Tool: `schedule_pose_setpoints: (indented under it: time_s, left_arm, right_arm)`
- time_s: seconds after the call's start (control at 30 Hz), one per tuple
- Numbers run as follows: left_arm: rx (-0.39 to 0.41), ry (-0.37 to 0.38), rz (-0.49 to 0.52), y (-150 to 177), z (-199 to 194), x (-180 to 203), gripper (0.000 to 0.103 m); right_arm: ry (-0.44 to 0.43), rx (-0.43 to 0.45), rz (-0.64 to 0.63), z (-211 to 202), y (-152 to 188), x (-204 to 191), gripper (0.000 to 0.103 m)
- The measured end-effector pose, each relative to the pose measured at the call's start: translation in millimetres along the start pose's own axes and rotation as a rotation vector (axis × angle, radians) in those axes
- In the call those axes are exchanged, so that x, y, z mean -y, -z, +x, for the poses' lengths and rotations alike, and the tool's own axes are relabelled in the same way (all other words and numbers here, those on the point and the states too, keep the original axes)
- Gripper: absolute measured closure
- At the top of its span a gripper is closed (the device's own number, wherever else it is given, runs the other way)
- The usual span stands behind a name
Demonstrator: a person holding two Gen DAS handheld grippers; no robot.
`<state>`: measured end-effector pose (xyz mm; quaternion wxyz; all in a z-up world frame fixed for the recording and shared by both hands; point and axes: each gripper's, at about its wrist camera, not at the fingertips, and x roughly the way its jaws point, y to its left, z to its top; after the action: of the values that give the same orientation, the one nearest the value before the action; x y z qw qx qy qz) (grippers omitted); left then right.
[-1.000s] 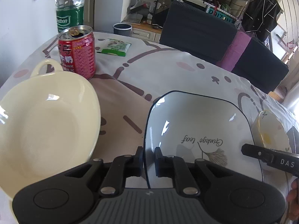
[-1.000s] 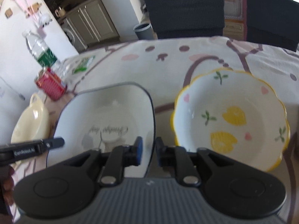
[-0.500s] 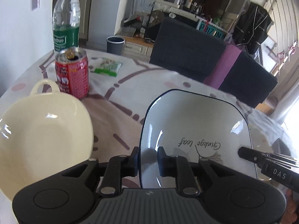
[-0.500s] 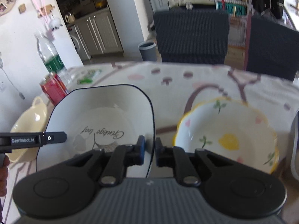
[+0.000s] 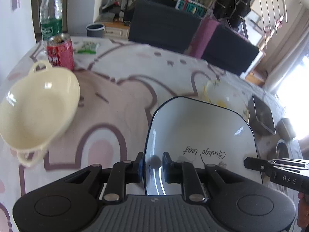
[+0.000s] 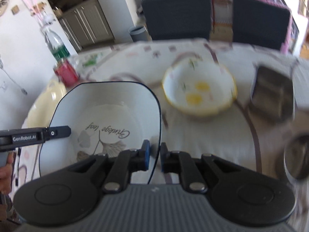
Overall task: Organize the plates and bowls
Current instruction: 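Lift the white plate with both grippers and carry it toward the cream bowl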
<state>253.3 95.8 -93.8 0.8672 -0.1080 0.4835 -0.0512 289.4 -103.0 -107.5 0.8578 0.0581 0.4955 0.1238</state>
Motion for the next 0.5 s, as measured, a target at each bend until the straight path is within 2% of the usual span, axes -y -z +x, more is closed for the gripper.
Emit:
schedule_pose_setpoints:
  time_s: [0.13, 0.3, 0.5]
  left_arm:
    - [-0.063, -0.001, 0.031, 26.9, 5.2, 4.5, 0.082]
    - [-0.119, -0.009, 0.035, 43.5, 14.3, 3.0, 0.082]
    - [-0.140, -0.028, 0.026, 46.5, 21.8, -0.2, 0.082]
  right_arm:
    - [0.027, -0.064, 0.042, 1.0, 28.9, 1.1, 0.089]
    - [0.026, -0.177, 0.140, 15.1, 56.9, 8.8, 0.088]
    - [0.050, -0.185, 0.105, 21.7, 59.6, -4.8, 0.088]
